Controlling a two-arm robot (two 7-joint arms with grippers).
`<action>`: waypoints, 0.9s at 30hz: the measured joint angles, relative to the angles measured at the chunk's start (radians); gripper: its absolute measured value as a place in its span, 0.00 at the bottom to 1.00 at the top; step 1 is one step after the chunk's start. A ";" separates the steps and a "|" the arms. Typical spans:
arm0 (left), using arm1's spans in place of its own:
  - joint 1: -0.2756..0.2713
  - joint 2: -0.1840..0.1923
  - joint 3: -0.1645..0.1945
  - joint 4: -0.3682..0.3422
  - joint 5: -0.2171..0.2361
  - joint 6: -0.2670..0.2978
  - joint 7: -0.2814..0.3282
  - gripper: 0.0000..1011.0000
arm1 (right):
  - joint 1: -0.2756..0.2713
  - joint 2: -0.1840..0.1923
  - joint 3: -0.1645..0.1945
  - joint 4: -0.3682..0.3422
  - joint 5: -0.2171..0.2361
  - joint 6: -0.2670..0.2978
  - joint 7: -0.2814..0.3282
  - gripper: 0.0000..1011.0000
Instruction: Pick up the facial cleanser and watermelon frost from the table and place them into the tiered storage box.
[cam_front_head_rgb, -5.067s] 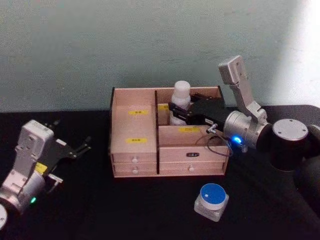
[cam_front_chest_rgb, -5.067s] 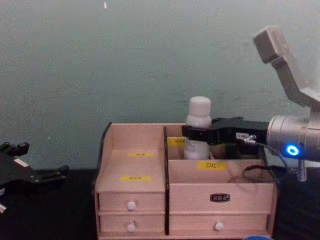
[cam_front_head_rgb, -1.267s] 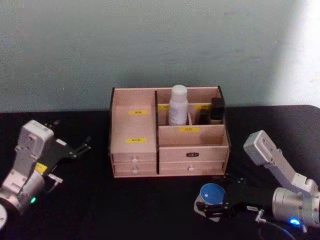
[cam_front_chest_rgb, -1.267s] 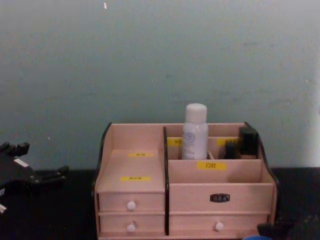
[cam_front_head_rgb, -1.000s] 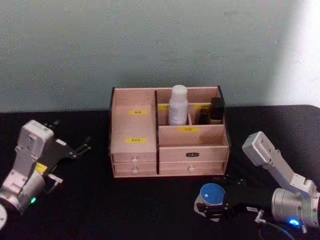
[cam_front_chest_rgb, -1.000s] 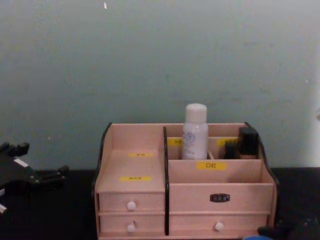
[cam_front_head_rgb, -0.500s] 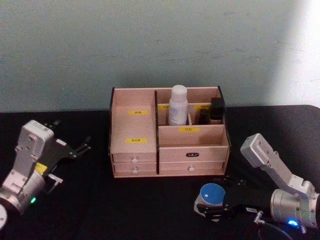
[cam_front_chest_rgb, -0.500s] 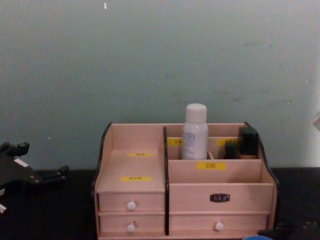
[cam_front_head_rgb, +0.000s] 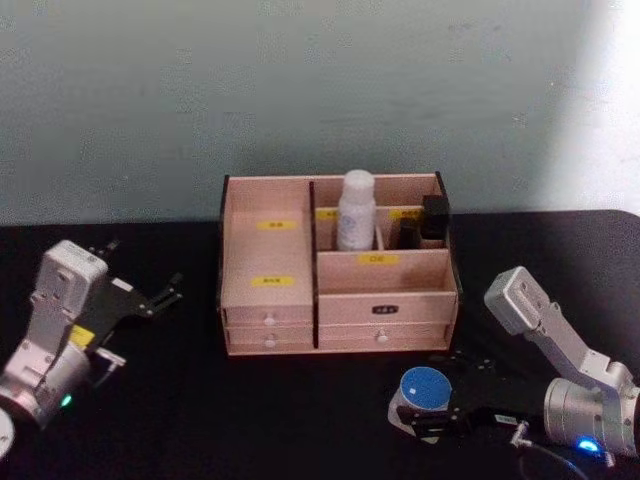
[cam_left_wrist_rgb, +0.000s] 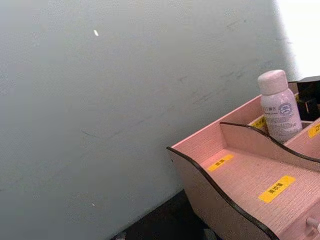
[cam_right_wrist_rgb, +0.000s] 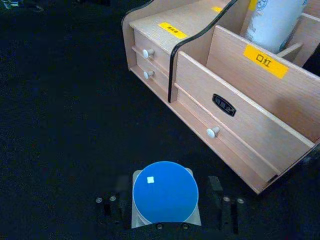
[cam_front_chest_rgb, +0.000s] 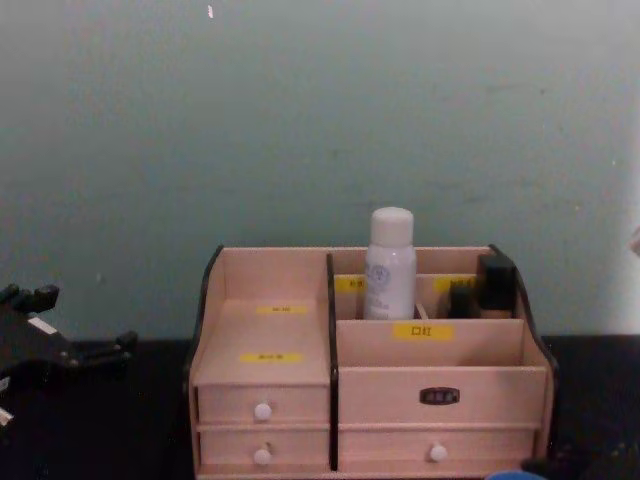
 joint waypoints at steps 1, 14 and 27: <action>0.000 0.000 0.000 0.000 0.000 0.000 0.000 0.99 | 0.000 0.000 0.001 0.000 0.000 0.000 0.000 0.99; 0.000 0.000 0.000 0.000 0.000 0.000 0.000 0.99 | -0.003 -0.001 0.003 -0.001 -0.006 -0.003 -0.002 0.99; 0.000 0.000 0.000 0.000 0.000 0.000 0.000 0.99 | -0.003 -0.001 0.003 -0.001 -0.006 -0.003 -0.002 0.99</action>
